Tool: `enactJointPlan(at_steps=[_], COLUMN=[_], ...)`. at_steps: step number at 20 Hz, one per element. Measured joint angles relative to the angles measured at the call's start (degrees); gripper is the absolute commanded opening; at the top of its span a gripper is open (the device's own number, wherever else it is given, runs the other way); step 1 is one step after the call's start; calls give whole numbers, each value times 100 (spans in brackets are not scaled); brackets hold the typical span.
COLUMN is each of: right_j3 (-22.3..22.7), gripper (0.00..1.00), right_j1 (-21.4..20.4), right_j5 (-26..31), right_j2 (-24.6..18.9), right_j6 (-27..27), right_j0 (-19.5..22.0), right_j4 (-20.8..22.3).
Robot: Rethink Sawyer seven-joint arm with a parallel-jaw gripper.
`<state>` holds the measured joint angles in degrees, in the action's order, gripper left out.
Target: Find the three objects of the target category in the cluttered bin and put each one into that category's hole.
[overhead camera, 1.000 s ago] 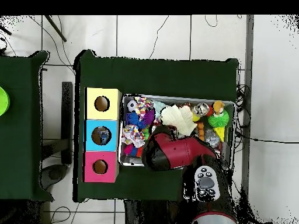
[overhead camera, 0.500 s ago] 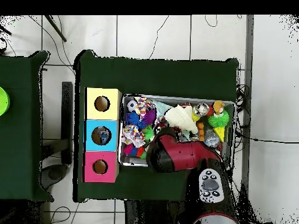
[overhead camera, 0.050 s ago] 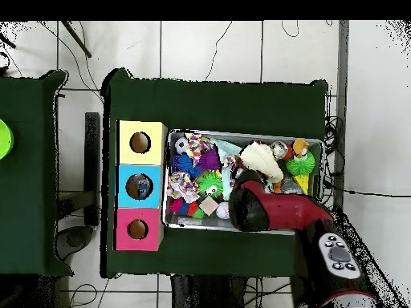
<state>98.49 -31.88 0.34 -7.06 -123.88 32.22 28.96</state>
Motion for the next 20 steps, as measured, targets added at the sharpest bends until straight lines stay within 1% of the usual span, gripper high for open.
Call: enactJointPlan(at_steps=[2, 4, 6, 8, 12, 20], right_j3=[2, 0, 0, -1, 4, 90], gripper=[100, 100, 100, 100, 100, 100], right_j1=[82, 136, 183, 165, 102, -8], right_j5=[244, 479, 945, 1418, 1822, 1862], right_j2=[-410, -673, -1059, -1359, -1630, -1936], right_j6=[1, 6, 11, 11, 11, 11], right_j0=[529, 871, 1370, 1747, 2016, 2005], right_j4=[4, 3, 6, 9, 22, 173])
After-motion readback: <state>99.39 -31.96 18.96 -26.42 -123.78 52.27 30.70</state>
